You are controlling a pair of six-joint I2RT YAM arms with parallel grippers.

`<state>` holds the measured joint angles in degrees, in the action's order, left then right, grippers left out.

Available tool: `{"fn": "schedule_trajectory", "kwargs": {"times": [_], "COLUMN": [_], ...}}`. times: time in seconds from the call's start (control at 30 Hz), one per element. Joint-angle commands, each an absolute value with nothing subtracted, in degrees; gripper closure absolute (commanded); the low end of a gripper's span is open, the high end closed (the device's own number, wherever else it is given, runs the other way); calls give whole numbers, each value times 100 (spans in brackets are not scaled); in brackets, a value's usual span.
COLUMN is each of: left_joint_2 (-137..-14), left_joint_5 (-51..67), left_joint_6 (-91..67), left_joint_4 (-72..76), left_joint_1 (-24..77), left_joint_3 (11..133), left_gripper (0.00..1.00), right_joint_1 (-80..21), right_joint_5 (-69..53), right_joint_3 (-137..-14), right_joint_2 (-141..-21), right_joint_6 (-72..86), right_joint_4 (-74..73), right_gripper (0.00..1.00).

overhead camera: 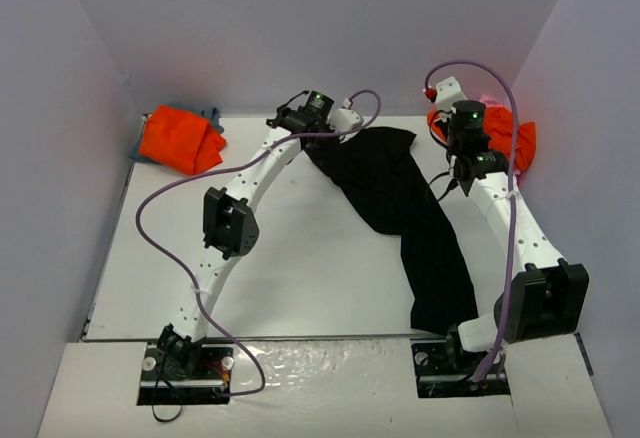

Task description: Fold and stack the t-shirts

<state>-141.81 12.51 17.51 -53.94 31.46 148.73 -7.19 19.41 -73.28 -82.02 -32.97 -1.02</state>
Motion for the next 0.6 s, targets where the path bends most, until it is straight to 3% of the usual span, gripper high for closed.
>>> {"fn": "schedule_trajectory", "kwargs": {"times": [0.0, 0.13, 0.57], "left_joint_2": [-14389, -15037, -15877], "left_joint_5": [2025, 2241, 1981], "left_joint_6": [2236, 2110, 1889], "left_joint_4": [-5313, -5493, -5525], "left_joint_1": [3164, 3173, 3108], "left_joint_3": [15241, 15837, 16082], "left_gripper": [100, 100, 98], "right_joint_1": [-611, -589, -571], "right_joint_5": [1797, 1679, 1484], "right_joint_3": [-7418, -7427, -7407], "right_joint_2": [-7998, -7928, -7752], "right_joint_6": [-3089, -3032, -3008], "right_joint_4": [307, 158, -257], "right_gripper": [100, 100, 100]}}
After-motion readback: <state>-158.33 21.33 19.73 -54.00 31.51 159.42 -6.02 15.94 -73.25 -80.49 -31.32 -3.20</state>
